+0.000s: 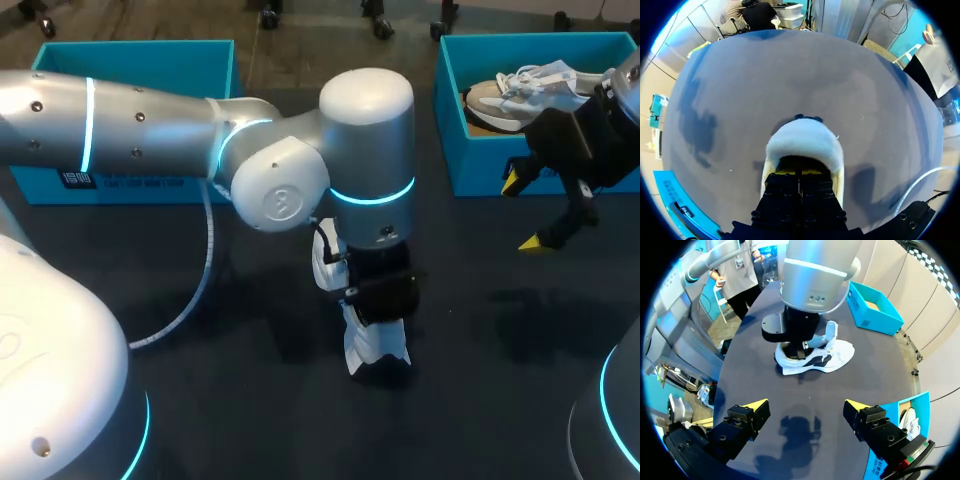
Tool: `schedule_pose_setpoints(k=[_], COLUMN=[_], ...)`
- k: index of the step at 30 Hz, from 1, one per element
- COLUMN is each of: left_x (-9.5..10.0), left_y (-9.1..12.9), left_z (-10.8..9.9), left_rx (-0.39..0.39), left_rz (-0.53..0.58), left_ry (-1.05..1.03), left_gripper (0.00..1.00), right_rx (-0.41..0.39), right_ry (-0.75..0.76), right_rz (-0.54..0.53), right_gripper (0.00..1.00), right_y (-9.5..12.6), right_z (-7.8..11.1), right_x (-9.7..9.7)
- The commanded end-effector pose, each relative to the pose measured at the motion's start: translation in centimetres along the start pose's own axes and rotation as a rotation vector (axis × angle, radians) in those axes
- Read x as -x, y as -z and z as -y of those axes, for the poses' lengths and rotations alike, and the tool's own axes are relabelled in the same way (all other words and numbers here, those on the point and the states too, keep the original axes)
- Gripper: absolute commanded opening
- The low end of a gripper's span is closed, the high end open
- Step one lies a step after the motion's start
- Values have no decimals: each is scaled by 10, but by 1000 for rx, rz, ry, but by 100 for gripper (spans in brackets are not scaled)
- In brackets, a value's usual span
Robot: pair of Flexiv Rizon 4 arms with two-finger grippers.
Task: Take the shoe out of the shoebox, open the shoe tongue, remove and reinsert the insole, then place the shoe into the shoebox
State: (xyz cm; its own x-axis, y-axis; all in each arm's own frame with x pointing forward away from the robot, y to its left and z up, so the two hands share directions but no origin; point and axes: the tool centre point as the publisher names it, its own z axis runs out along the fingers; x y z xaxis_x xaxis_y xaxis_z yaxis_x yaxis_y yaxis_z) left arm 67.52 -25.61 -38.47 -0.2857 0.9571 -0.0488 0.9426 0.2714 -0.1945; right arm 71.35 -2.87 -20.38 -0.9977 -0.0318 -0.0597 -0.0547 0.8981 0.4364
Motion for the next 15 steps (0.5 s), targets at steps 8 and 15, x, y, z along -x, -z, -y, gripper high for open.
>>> schedule_pose_setpoints(k=[8, 15], left_x=[-12, -7], left_y=[9, -12], left_z=[-13, -20], left_rx=[62, 117], left_rz=[5, 1], left_ry=[37, 59], left_gripper=[0, 0], right_rx=[-2, -2], right_ry=[-1, -1], right_rz=[0, 0], right_gripper=[100, 100], right_y=[-1, -1], right_z=[0, 0], right_x=[0, 0])
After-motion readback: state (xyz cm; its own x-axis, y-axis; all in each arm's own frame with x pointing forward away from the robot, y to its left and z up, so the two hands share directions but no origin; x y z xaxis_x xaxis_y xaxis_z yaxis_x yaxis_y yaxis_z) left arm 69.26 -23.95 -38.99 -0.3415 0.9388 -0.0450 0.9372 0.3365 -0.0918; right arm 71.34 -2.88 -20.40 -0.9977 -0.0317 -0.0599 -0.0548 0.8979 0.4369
